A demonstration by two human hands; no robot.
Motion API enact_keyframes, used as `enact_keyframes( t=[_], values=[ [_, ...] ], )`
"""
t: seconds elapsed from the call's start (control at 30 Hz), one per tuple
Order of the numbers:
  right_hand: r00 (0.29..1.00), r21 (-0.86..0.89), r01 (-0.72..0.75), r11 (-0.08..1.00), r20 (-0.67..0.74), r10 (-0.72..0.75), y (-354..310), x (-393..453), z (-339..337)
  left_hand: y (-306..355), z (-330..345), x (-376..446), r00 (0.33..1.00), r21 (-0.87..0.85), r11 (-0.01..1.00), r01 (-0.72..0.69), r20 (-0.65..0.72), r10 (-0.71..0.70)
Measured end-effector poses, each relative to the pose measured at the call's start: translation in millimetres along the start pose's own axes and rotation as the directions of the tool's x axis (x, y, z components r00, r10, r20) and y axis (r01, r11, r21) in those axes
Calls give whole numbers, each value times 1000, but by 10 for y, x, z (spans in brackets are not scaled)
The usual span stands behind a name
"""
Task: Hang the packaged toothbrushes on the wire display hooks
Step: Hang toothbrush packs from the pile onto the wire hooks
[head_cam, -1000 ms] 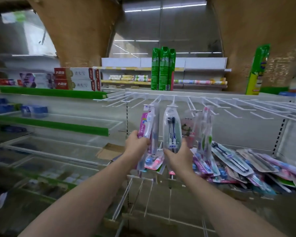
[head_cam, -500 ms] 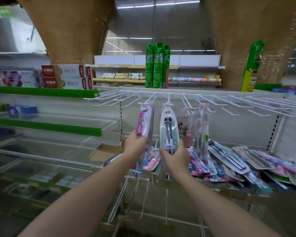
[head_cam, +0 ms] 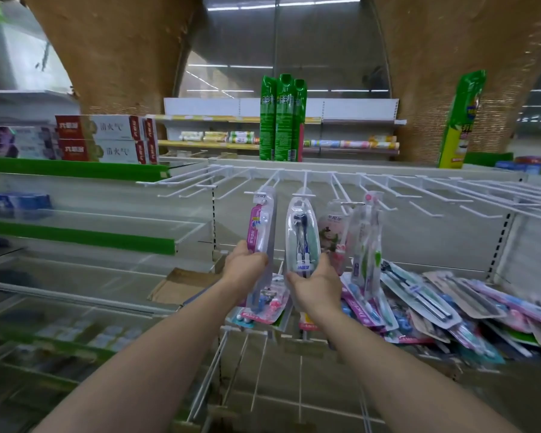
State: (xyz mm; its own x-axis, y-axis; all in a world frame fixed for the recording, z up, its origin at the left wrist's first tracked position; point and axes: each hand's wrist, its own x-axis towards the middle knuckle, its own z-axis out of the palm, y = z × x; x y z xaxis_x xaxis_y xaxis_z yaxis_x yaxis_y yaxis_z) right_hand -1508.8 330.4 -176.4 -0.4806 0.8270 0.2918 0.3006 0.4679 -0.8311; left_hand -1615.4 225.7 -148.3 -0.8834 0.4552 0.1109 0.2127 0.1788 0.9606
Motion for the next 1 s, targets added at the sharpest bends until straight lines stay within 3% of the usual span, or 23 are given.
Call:
enact_keyframes(
  t=[0.2, 0.37, 0.53, 0.7, 0.77, 0.83, 0.87, 0.93, 1.0],
  values=[
    [1000, -79, -23, 997, -11, 22, 27, 144, 33, -13, 103, 211, 1000, 45, 998, 31, 0, -31],
    [999, -55, 42, 998, -29, -44, 54, 151, 94, -83, 2, 285, 999, 57, 998, -2, 36, 0],
    [998, -140, 3, 990, -62, -12, 58, 92, 156, -239, -160, 289, 979, -92, 995, -40, 198, 57],
    [983, -123, -102, 987, -163, 81, 59, -136, 273, -431, -299, 283, 987, -269, 960, -72, 120, 108],
    [963, -117, -113, 987, -257, 79, 78, -287, 336, -558, -365, 343, 996, -157, 984, -82, 30, 88],
    [939, -153, -72, 986, -345, 15, 94, -422, 405, -680, -462, 414, 997, 224, 973, -63, -38, 74],
    [935, -168, -53, 984, -354, -10, 93, -473, 447, -736, -512, 442, 995, 429, 902, -56, -51, 86],
    [958, -215, -49, 975, -285, -15, 78, -535, 545, -836, -585, 484, 994, 617, 783, -81, -8, 109],
    [983, -284, -86, 955, -178, 35, 43, -563, 650, -898, -615, 466, 992, 665, 738, -111, 35, 118]
  ],
)
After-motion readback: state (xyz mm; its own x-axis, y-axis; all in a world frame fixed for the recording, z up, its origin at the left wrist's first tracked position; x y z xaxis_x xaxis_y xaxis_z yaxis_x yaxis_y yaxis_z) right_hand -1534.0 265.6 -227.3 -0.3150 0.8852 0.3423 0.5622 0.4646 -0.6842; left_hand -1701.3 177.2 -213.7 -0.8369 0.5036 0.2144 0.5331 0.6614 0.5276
